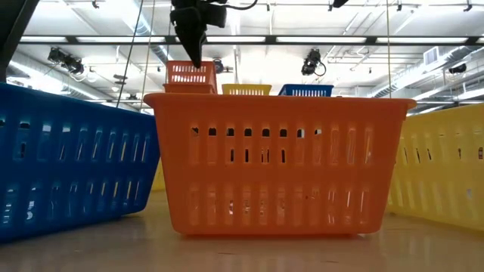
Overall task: Stack baskets on shelf by color
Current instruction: Stack the left orange bin on top of the orange bin on the shelf
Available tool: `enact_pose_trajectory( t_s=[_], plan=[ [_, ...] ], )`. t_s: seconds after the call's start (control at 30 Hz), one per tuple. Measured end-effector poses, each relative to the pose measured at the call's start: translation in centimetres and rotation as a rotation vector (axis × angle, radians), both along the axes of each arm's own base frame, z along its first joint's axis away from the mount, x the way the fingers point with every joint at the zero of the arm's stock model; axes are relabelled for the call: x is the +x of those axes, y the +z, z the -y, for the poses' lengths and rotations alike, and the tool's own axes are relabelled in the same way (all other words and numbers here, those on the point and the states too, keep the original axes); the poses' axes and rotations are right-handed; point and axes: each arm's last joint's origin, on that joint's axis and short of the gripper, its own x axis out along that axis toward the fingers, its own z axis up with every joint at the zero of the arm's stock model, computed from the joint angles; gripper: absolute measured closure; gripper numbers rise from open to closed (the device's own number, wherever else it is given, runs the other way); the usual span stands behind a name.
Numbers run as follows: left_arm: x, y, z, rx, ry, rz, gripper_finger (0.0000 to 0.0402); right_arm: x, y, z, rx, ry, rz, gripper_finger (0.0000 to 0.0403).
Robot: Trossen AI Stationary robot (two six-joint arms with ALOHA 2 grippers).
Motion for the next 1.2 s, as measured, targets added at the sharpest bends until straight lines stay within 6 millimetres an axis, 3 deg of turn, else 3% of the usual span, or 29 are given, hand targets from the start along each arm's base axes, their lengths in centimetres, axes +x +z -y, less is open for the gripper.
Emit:
enact_pose_trajectory(
  t_s=[0.27, 0.7, 0.8, 1.03, 1.2],
  plan=[
    [-0.1, 0.0, 0.1, -0.020, 0.062, 0.006, 0.0281, 0.0, 0.0, 0.0, 0.019, 0.007, -0.005, 0.0291],
    [-0.3, -0.1, 0.3, -0.015, 0.086, -0.025, 0.0286, 0.0, 0.0, 0.0, 0.010, 0.028, -0.009, 0.0291],
    [-0.1, -0.1, 0.7, -0.012, 0.072, -0.027, 0.0302, 0.0, 0.0, 0.0, 0.007, 0.032, -0.009, 0.0291],
    [0.1, -0.2, 2.1, -0.026, 0.042, -0.057, 0.0388, 0.0, 0.0, 0.0, -0.013, 0.057, -0.015, 0.0291],
    [0.2, -0.2, 2.5, 0.015, 0.067, -0.070, 0.0381, 0.1, 0.0, 0.3, -0.035, 0.083, -0.026, 0.0291]
  ],
)
